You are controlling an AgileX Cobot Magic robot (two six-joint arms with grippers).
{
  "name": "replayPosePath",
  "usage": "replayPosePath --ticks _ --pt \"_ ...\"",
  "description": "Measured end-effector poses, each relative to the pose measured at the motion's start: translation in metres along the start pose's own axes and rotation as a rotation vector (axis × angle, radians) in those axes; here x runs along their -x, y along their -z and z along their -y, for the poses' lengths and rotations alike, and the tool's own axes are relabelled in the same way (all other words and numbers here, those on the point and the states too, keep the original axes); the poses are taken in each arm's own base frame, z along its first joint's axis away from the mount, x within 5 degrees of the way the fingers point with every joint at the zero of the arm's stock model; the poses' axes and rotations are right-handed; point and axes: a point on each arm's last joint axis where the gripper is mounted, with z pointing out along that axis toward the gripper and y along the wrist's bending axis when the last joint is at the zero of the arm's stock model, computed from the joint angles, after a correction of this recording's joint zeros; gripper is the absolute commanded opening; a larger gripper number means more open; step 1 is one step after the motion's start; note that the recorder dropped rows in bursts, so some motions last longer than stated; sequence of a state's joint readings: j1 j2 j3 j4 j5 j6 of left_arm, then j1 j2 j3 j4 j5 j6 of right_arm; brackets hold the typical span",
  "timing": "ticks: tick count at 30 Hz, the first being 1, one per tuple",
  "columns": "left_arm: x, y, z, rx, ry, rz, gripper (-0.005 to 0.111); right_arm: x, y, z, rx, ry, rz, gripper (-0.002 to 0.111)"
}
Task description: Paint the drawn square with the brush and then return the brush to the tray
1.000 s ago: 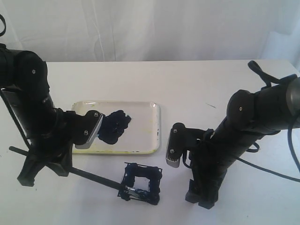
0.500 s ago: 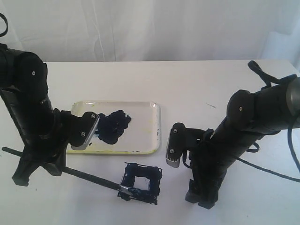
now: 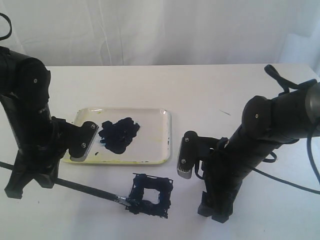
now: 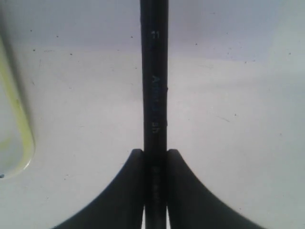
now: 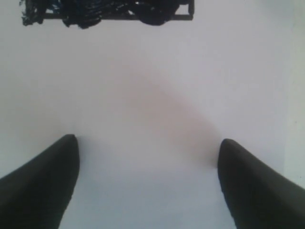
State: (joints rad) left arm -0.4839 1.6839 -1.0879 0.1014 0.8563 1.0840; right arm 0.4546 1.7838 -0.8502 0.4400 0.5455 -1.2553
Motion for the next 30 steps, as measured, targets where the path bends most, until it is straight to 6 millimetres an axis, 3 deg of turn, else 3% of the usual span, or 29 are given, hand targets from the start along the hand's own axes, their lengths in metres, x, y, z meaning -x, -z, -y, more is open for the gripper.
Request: replayPosePath --ticks 24,30 --pt "-0.0033 0.0003 -0.006 0.071 0.189 -0.035 0.0 0.0 0.0 0.0 0.0 0.0 0.0 0.074" --pt "-0.0029 0.0002 -0.0049 0.058 0.122 -0.034 0.0 0.0 0.0 0.0 0.0 0.0 0.0 0.074"
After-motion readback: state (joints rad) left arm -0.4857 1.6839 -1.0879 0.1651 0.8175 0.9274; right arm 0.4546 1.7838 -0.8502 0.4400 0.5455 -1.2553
